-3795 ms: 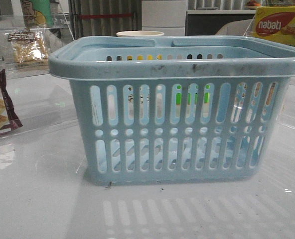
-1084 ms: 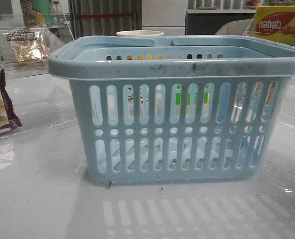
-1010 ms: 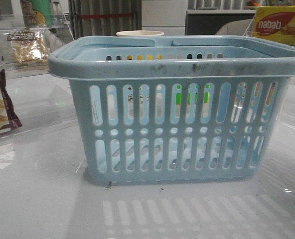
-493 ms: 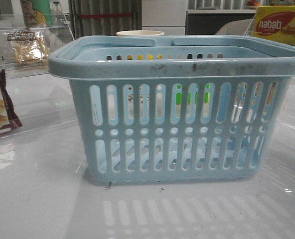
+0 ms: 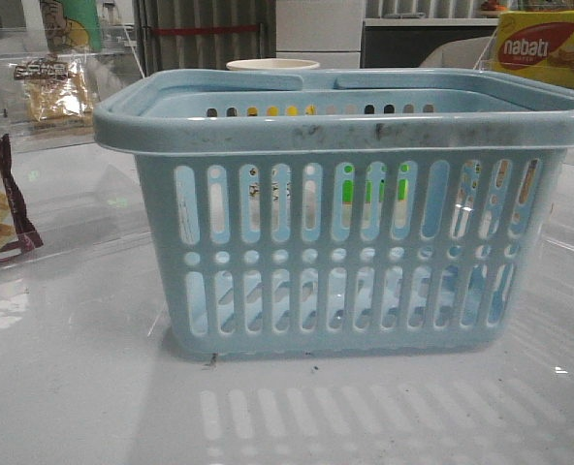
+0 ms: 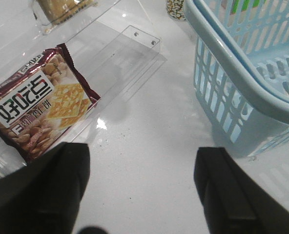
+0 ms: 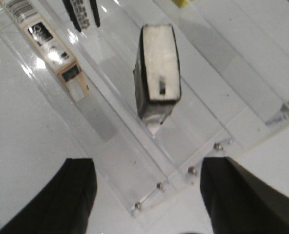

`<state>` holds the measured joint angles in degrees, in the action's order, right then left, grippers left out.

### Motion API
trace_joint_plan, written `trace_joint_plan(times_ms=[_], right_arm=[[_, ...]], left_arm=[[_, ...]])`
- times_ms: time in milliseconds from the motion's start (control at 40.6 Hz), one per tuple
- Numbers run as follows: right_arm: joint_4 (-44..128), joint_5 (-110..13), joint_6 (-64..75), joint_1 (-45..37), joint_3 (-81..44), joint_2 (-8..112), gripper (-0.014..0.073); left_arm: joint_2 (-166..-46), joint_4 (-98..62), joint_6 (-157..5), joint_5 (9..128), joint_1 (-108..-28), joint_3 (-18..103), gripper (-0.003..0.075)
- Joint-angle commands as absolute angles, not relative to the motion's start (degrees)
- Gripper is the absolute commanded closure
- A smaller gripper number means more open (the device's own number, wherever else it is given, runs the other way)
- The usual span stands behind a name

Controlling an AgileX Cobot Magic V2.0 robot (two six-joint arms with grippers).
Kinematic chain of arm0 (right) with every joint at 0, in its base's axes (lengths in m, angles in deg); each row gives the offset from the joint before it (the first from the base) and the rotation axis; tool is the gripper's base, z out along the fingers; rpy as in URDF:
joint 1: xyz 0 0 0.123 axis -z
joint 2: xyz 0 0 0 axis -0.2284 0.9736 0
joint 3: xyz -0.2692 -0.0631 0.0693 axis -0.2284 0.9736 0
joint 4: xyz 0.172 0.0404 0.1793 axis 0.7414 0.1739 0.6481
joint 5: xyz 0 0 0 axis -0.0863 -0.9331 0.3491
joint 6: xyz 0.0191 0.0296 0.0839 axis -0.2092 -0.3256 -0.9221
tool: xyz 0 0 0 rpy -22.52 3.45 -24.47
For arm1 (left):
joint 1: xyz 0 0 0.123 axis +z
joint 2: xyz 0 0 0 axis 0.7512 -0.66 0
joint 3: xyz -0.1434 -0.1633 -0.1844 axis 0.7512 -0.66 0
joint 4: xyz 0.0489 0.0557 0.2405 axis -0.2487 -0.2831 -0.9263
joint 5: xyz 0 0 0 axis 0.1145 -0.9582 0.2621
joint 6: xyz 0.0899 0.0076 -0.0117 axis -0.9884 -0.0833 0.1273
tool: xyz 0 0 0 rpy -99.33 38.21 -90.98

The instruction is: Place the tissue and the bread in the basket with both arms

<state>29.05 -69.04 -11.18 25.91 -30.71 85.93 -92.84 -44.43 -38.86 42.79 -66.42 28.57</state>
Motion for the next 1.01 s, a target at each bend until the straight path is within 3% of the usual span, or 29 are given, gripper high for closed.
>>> trace_joint_plan(times_ms=[0, 394, 690, 986], right_arm=[[28.05, -63.49, -11.05, 26.24, -35.35, 86.41, 0.0033], [27.29, -57.42, -11.05, 26.24, -38.85, 93.50, 0.0039], [27.29, -58.06, -11.05, 26.24, -38.85, 93.33, 0.0365], [27.29, -59.76, -11.05, 24.81, -38.85, 85.03, 0.0379]], left_arm=[[-92.80, -44.07, -38.91, 47.21, -66.93, 30.50, 0.0213], [-92.80, -44.07, -38.91, 46.54, -66.93, 30.50, 0.0213], [-92.80, -44.07, -38.91, 46.41, -66.93, 30.50, 0.0213], [-92.80, -44.07, -38.91, 46.41, -66.93, 30.50, 0.0213]])
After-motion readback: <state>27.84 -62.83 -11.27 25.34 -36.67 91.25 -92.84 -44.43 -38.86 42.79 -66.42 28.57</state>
